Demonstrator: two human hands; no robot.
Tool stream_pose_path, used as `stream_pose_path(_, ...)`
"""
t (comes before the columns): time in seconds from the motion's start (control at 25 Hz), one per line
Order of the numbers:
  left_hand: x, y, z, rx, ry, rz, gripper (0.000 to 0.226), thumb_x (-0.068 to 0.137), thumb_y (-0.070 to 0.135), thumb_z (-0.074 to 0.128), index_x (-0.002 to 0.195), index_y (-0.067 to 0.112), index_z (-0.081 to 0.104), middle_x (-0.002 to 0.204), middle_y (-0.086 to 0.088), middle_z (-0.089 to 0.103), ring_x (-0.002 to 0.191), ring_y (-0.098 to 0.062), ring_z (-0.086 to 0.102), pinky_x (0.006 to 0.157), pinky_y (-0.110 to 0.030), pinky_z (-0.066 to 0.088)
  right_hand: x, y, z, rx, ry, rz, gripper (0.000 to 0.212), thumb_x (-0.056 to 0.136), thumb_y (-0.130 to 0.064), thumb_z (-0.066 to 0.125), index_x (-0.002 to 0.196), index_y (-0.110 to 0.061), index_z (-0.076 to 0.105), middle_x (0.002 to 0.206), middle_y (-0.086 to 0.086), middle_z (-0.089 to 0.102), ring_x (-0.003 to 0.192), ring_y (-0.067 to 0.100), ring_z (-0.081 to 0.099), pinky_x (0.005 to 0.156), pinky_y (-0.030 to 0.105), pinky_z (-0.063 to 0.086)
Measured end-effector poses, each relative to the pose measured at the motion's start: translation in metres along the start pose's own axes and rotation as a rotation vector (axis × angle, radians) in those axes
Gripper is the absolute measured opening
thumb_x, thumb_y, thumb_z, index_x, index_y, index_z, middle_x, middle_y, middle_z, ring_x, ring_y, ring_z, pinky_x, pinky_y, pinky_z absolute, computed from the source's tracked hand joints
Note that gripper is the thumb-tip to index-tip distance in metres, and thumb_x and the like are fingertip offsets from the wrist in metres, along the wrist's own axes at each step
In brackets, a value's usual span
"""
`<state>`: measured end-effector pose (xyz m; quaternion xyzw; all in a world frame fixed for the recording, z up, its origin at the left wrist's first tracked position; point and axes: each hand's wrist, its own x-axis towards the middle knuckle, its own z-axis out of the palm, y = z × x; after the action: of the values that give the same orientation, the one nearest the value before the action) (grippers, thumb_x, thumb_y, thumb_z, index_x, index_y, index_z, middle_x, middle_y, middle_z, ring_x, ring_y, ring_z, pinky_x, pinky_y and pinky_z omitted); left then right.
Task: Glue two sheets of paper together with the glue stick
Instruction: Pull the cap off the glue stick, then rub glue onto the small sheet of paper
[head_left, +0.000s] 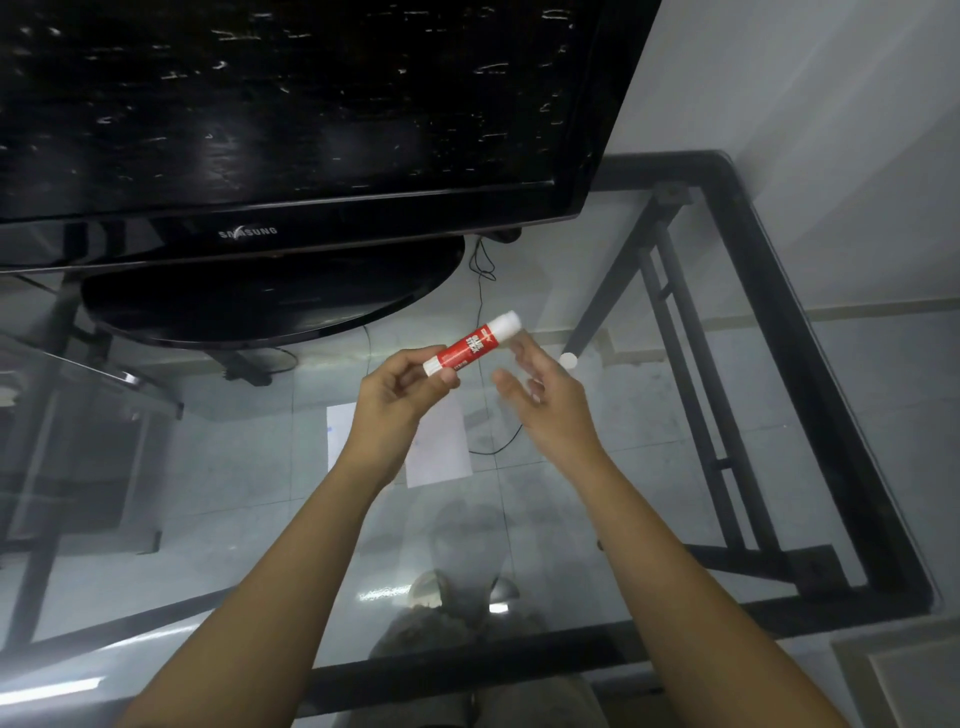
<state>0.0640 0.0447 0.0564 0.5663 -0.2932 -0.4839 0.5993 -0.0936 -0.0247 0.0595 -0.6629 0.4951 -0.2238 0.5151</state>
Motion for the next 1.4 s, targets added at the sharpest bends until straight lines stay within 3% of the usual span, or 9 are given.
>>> stream_pose_path(0.16, -0.003, 0.003, -0.024, -0.006, 0.065, -0.005, 0.028, 0.07, 0.035, 0.073, 0.097, 0.029, 0.069, 0.094, 0.005, 0.073, 0.092, -0.018, 0.068, 0.078, -0.02, 0.053, 0.004, 0.026, 0.021, -0.612, -0.287, -0.191, 0.072, 0.09, -0.046, 0.048, 0.147, -0.022, 0.01, 0.158, -0.001, 0.004, 0.143, 0.017, 0.002, 0.113, 0.04, 0.011)
stream_pose_path(0.4, -0.012, 0.006, -0.045, -0.003, 0.159, -0.024, 0.032, 0.069, 0.038, 0.071, 0.099, 0.027, 0.068, 0.095, 0.005, 0.073, 0.091, -0.019, 0.068, 0.079, -0.021, 0.054, 0.013, 0.056, 0.05, -0.992, -0.498, -0.316, 0.078, 0.089, -0.048, 0.049, 0.147, -0.021, 0.005, 0.158, -0.001, -0.003, 0.143, 0.02, -0.009, 0.11, 0.038, -0.006)
stream_pose_path(0.68, -0.021, -0.003, -0.049, -0.017, 0.144, -0.07, 0.034, 0.065, 0.044, 0.075, 0.096, 0.032, 0.07, 0.096, 0.008, 0.072, 0.091, -0.017, 0.067, 0.078, -0.02, 0.053, -0.006, 0.072, 0.025, -1.002, -0.493, -0.292, 0.077, 0.088, -0.048, 0.051, 0.147, -0.021, 0.008, 0.158, -0.003, -0.001, 0.143, 0.021, -0.008, 0.113, 0.042, -0.005)
stream_pose_path(0.84, -0.027, -0.018, -0.048, -0.146, 0.134, -0.152, 0.012, 0.078, 0.019, 0.066, 0.088, 0.024, 0.072, 0.077, 0.007, 0.069, 0.07, -0.008, 0.062, 0.066, -0.015, 0.05, -0.026, 0.082, 0.012, -0.849, -0.482, -0.244, 0.07, 0.088, -0.047, 0.052, 0.145, -0.026, 0.016, 0.157, -0.005, 0.002, 0.143, 0.016, -0.005, 0.114, 0.041, -0.004)
stream_pose_path(0.92, -0.031, -0.027, -0.044, -0.272, 0.205, -0.26, 0.017, 0.087, 0.016, 0.055, 0.082, 0.019, 0.071, 0.072, 0.004, 0.066, 0.063, -0.007, 0.057, 0.06, -0.016, 0.05, -0.027, 0.086, 0.009, -0.794, -0.483, -0.262, 0.066, 0.089, -0.047, 0.049, 0.144, -0.027, 0.018, 0.157, -0.006, 0.001, 0.143, 0.013, -0.007, 0.114, 0.041, -0.005)
stream_pose_path(1.04, -0.04, -0.038, -0.036, -0.349, 0.304, -0.509, 0.021, 0.094, 0.03, 0.045, 0.086, 0.014, 0.056, 0.086, -0.011, 0.063, 0.058, -0.012, 0.058, 0.057, -0.022, 0.052, -0.026, 0.093, 0.006, -0.73, -0.503, -0.286, 0.066, 0.09, -0.047, 0.047, 0.145, -0.029, 0.016, 0.157, -0.008, -0.005, 0.139, 0.004, -0.015, 0.113, 0.037, -0.009)
stream_pose_path(1.16, -0.053, -0.045, -0.029, -0.193, 0.257, -0.587, 0.014, 0.094, 0.032, 0.047, 0.096, 0.018, 0.047, 0.09, -0.014, 0.061, 0.065, -0.014, 0.064, 0.065, -0.026, 0.056, -0.023, 0.098, 0.004, -0.723, -0.519, -0.294, 0.071, 0.086, -0.05, 0.05, 0.145, -0.031, 0.016, 0.157, -0.008, -0.004, 0.135, -0.001, -0.02, 0.111, 0.034, -0.012)
stream_pose_path(1.28, -0.065, -0.047, -0.028, 0.264, 0.082, -0.365, 0.033, 0.081, 0.023, 0.067, 0.104, 0.024, 0.044, 0.097, -0.002, 0.056, 0.084, -0.015, 0.062, 0.072, -0.021, 0.055, -0.021, 0.099, 0.004, -0.709, -0.528, -0.291, 0.074, 0.083, -0.053, 0.052, 0.144, -0.033, 0.015, 0.157, -0.009, -0.002, 0.134, -0.003, -0.02, 0.11, 0.034, -0.011)
stream_pose_path(1.4, -0.07, -0.044, -0.025, 0.663, -0.093, -0.131, 0.03, 0.074, 0.024, 0.075, 0.095, 0.031, 0.055, 0.09, 0.014, 0.062, 0.083, -0.004, 0.063, 0.07, -0.009, 0.05, -0.02, 0.099, 0.005, -0.71, -0.517, -0.275, 0.079, 0.081, -0.054, 0.055, 0.144, -0.033, 0.014, 0.157, -0.01, 0.0, 0.135, -0.003, -0.017, 0.112, 0.037, -0.008)
